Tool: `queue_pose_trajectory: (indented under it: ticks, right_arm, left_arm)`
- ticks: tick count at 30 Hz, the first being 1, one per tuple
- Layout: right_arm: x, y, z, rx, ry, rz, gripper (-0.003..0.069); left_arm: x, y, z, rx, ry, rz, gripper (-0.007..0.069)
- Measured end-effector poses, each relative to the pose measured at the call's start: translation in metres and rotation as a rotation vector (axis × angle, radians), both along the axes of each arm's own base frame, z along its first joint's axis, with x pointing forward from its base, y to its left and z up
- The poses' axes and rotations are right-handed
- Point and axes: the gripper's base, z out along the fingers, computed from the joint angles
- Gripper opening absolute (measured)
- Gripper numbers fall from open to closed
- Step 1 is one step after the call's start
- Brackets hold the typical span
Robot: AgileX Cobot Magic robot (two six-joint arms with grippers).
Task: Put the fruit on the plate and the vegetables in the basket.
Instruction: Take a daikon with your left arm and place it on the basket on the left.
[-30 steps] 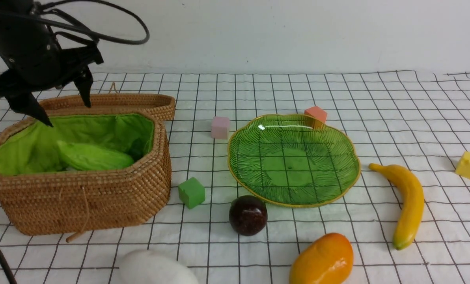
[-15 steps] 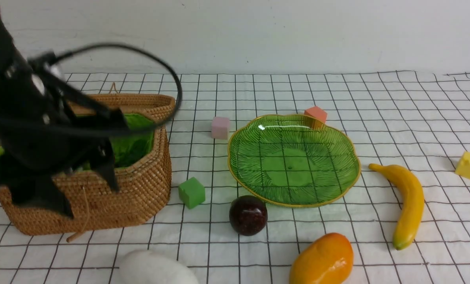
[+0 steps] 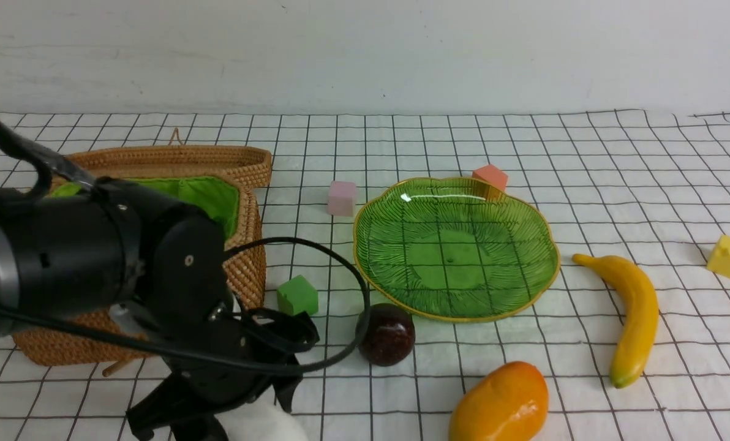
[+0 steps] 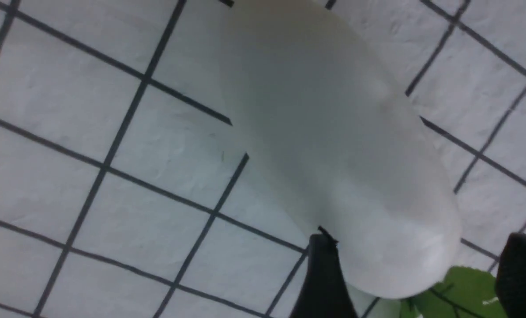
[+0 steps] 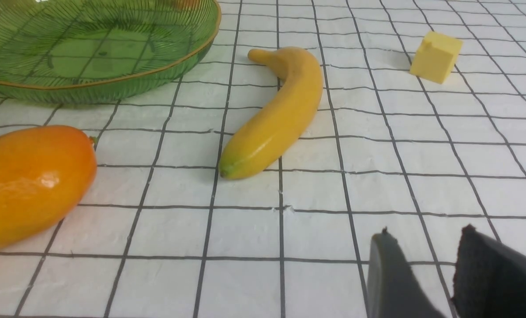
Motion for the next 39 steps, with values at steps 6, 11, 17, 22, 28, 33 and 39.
queue_pose_trajectory:
  ticks: [6,11,17,22,28,33,39]
  right_arm:
    - [0.000,0.000,0.000,0.000,0.000,0.000,0.0242]
    - [0.000,0.000,0.000,0.000,0.000,0.000,0.0242]
    - [0.000,0.000,0.000,0.000,0.000,0.000,0.0242]
    - [0.000,0.000,0.000,0.000,0.000,0.000,0.0242]
    - [0.000,0.000,0.000,0.000,0.000,0.000,0.0242]
    - [0.000,0.000,0.000,0.000,0.000,0.000,0.0242]
    - [0.000,0.000,0.000,0.000,0.000,0.000,0.0242]
  left_arm:
    - [0.006,-0.003,-0.018,0.037,0.034,-0.002,0.0487]
    - [0.009,-0.004,-0.021,0.054,0.040,-0.009,0.0488]
    - [0.010,-0.005,-0.022,0.063,0.043,-0.025,0.0486]
    - [0.010,-0.005,-0.022,0.069,0.035,-0.063,0.0461]
    - [0.010,-0.005,-0.023,0.072,0.037,-0.072,0.0461]
    - [0.010,-0.005,-0.021,0.072,0.030,-0.091,0.0459]
    - [0.007,-0.003,-0.017,0.071,0.017,-0.100,0.0416]
